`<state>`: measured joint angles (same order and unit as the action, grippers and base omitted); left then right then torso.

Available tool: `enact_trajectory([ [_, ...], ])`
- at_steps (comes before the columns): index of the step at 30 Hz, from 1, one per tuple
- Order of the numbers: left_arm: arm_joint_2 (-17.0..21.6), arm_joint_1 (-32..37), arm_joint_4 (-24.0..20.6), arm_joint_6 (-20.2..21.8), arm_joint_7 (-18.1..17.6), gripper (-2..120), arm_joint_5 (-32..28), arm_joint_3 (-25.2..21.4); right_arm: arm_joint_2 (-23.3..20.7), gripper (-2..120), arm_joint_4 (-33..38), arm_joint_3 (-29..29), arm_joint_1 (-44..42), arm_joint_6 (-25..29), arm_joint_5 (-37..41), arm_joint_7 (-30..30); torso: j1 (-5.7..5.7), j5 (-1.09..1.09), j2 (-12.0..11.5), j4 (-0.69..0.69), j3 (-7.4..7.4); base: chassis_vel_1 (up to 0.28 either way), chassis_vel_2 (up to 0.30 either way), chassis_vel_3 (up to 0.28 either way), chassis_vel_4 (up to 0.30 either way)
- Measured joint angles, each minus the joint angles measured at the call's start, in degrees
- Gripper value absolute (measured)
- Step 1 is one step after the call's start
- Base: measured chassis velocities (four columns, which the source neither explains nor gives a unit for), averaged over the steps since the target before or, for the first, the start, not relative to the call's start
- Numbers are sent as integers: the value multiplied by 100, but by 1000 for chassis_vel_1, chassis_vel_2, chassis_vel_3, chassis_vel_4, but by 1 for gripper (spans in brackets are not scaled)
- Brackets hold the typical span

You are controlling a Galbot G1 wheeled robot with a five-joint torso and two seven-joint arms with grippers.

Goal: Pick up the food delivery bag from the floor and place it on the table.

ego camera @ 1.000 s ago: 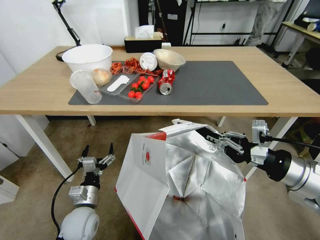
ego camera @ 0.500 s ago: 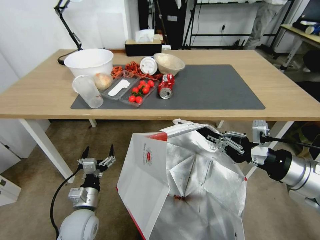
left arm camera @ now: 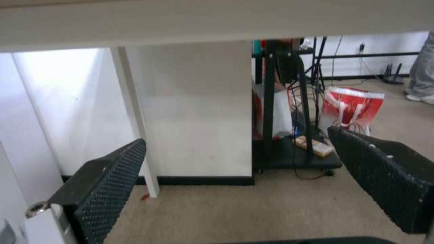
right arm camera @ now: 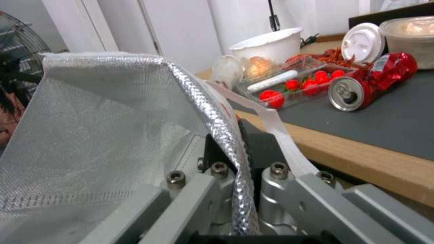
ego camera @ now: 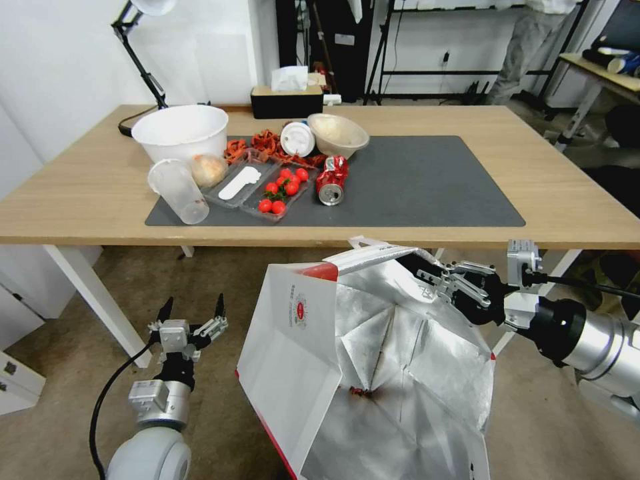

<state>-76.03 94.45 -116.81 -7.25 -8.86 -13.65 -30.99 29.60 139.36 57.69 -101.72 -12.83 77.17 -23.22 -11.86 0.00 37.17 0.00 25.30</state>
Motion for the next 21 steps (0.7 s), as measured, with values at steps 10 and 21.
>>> enact_trajectory([
  [10,3,-28,25,-19,3,100,-10,4,-58,0,-32,-4,7,-1,35,-20,-90,0,229,0,142,0,0,0,0],
  [21,39,-93,79,-12,16,100,-23,6,-112,0,-85,-55,44,-2,41,-36,-210,0,528,0,317,0,0,0,0],
])
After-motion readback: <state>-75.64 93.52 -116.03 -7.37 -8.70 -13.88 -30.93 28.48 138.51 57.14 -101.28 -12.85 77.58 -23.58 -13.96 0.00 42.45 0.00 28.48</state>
